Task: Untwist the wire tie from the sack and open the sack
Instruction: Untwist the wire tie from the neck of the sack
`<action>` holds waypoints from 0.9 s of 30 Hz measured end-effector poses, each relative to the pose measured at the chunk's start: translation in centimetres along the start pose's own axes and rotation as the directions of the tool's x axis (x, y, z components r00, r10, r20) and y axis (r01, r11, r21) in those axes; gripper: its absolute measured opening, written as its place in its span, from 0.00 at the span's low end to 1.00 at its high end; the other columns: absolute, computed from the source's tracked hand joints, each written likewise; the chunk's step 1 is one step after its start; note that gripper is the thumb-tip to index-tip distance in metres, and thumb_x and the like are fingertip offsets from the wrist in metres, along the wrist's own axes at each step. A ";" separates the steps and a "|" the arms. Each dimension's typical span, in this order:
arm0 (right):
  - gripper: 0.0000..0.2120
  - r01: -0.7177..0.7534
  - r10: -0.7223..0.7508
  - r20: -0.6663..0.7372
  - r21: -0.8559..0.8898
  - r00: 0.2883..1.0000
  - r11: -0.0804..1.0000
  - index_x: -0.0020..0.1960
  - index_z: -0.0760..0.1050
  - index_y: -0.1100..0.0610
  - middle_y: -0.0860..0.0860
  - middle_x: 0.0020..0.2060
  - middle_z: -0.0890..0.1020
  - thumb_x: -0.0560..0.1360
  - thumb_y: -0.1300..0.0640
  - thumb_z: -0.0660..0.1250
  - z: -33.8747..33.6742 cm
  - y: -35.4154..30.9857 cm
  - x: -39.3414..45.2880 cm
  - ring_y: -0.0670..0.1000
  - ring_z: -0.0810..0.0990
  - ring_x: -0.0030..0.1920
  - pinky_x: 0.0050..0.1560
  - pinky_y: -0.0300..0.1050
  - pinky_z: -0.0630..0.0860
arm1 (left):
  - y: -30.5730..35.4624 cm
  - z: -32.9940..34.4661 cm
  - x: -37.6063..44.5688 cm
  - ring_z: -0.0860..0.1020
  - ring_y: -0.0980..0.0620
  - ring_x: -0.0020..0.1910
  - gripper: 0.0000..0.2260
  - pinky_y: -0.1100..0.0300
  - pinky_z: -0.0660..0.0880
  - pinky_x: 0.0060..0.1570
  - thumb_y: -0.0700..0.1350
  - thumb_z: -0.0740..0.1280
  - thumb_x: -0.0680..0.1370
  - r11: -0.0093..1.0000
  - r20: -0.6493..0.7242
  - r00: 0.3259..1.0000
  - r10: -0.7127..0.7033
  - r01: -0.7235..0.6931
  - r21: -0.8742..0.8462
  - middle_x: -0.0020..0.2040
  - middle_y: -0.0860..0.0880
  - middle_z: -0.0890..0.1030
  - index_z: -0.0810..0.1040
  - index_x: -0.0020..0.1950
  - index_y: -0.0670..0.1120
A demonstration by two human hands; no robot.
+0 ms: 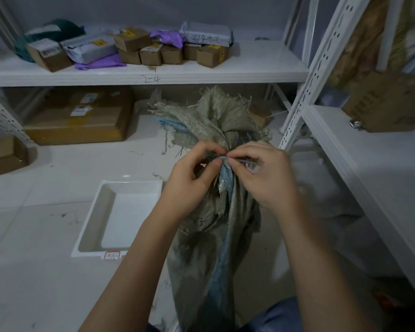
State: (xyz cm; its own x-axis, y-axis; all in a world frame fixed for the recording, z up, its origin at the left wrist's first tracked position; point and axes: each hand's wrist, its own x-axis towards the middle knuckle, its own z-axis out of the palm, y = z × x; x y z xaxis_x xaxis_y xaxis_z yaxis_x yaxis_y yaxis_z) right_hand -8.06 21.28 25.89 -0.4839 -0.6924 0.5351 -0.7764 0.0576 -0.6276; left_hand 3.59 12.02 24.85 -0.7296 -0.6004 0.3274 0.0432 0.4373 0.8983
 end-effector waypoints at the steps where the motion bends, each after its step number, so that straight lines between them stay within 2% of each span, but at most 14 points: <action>1: 0.04 0.006 -0.006 -0.013 -0.007 1.000 1.000 0.43 0.84 0.58 0.46 0.37 0.82 0.69 0.61 0.71 -0.1 0.1 0.0 0.49 0.80 0.42 0.46 0.40 0.75 | 0.1 0.0 0.0 0.81 0.52 0.49 0.09 0.58 0.77 0.49 0.42 0.63 0.78 1.000 0.007 1.000 0.009 -0.009 0.019 0.47 0.57 0.80 0.74 0.49 0.58; 4: 0.04 0.008 -0.008 -0.041 -0.005 0.999 1.000 0.43 0.83 0.59 0.46 0.37 0.81 0.70 0.61 0.70 -0.2 0.0 -0.1 0.49 0.80 0.42 0.46 0.40 0.76 | 0.2 0.1 0.0 0.81 0.54 0.50 0.08 0.60 0.78 0.52 0.42 0.65 0.77 0.999 0.010 0.999 0.034 -0.034 0.016 0.49 0.57 0.81 0.76 0.52 0.55; 6: 0.04 0.004 -0.004 -0.055 0.006 0.998 1.000 0.43 0.83 0.59 0.48 0.38 0.82 0.70 0.62 0.69 -0.1 0.0 -0.3 0.50 0.80 0.43 0.46 0.41 0.76 | 0.3 0.0 -0.1 0.81 0.57 0.50 0.09 0.64 0.77 0.52 0.42 0.66 0.77 0.999 0.007 0.999 0.043 -0.043 0.018 0.49 0.59 0.81 0.76 0.51 0.57; 10: 0.03 0.031 -0.034 -0.063 -0.042 0.997 0.999 0.41 0.82 0.60 0.51 0.37 0.83 0.69 0.64 0.70 0.0 0.2 -0.5 0.50 0.80 0.41 0.45 0.41 0.75 | 0.1 0.5 0.0 0.81 0.60 0.46 0.07 0.66 0.77 0.48 0.42 0.67 0.76 0.994 -0.001 1.000 0.014 -0.014 0.105 0.45 0.61 0.80 0.77 0.48 0.55; 12: 0.02 0.041 -0.043 -0.067 -0.032 0.997 0.999 0.40 0.82 0.61 0.52 0.36 0.83 0.68 0.65 0.71 0.0 0.3 -0.6 0.48 0.79 0.41 0.44 0.40 0.74 | 0.0 0.7 0.0 0.81 0.59 0.44 0.10 0.63 0.78 0.48 0.42 0.68 0.75 0.994 -0.036 0.999 -0.005 0.009 0.109 0.42 0.62 0.80 0.75 0.43 0.58; 14: 0.02 0.047 -0.049 -0.065 -0.030 0.997 0.998 0.40 0.83 0.61 0.52 0.36 0.83 0.68 0.65 0.71 0.1 0.3 -0.6 0.47 0.78 0.41 0.44 0.38 0.74 | 0.0 0.8 0.0 0.81 0.55 0.44 0.12 0.55 0.79 0.48 0.43 0.69 0.74 0.992 -0.075 0.997 -0.003 0.013 0.129 0.39 0.62 0.79 0.74 0.39 0.60; 16: 0.02 0.049 -0.051 -0.065 -0.024 0.997 0.999 0.40 0.83 0.60 0.50 0.35 0.82 0.68 0.64 0.72 0.3 0.2 -0.6 0.46 0.77 0.41 0.44 0.37 0.74 | 0.0 0.9 0.0 0.81 0.53 0.43 0.08 0.51 0.79 0.47 0.44 0.68 0.73 0.988 -0.105 0.994 0.011 0.005 0.156 0.37 0.62 0.79 0.76 0.38 0.57; 19: 0.02 0.065 -0.065 -0.086 -0.003 0.994 0.998 0.39 0.83 0.61 0.45 0.35 0.79 0.67 0.65 0.72 0.5 -0.1 -0.4 0.45 0.77 0.40 0.44 0.33 0.72 | -0.1 1.0 -0.1 0.81 0.53 0.41 0.02 0.50 0.79 0.45 0.44 0.68 0.72 0.989 -0.167 0.986 0.026 -0.001 0.151 0.34 0.62 0.79 0.79 0.40 0.50; 22: 0.03 0.085 -0.085 -0.101 -0.005 0.991 0.996 0.39 0.83 0.61 0.46 0.35 0.79 0.67 0.66 0.72 0.6 -0.4 -0.2 0.46 0.78 0.39 0.44 0.32 0.72 | -0.1 0.9 -0.1 0.79 0.55 0.40 0.02 0.52 0.78 0.43 0.43 0.67 0.72 0.992 -0.185 0.982 0.036 -0.014 0.122 0.35 0.64 0.79 0.77 0.40 0.49; 25: 0.03 0.087 -0.086 -0.097 0.006 0.992 0.996 0.39 0.83 0.60 0.45 0.35 0.78 0.67 0.66 0.72 0.5 -0.4 0.0 0.46 0.77 0.39 0.44 0.28 0.71 | -0.2 0.8 0.0 0.78 0.56 0.39 0.02 0.55 0.77 0.43 0.40 0.67 0.73 0.997 -0.185 0.981 0.050 -0.039 0.065 0.34 0.61 0.78 0.77 0.41 0.42; 27: 0.03 0.087 -0.086 -0.092 0.004 0.992 0.996 0.39 0.83 0.60 0.45 0.35 0.78 0.67 0.66 0.73 0.5 -0.4 0.0 0.44 0.77 0.39 0.43 0.27 0.70 | -0.3 0.7 0.1 0.77 0.58 0.38 0.02 0.57 0.76 0.43 0.39 0.66 0.73 0.999 -0.162 0.986 0.047 -0.042 0.032 0.34 0.59 0.77 0.76 0.40 0.42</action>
State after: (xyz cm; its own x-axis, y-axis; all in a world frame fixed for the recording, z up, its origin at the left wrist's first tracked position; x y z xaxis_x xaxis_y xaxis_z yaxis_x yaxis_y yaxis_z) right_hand -7.50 20.89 25.88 -0.4502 -0.6261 0.6367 -0.8140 -0.0053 -0.5808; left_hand 3.00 12.34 24.44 -0.6065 -0.6799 0.4121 0.0516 0.4836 0.8738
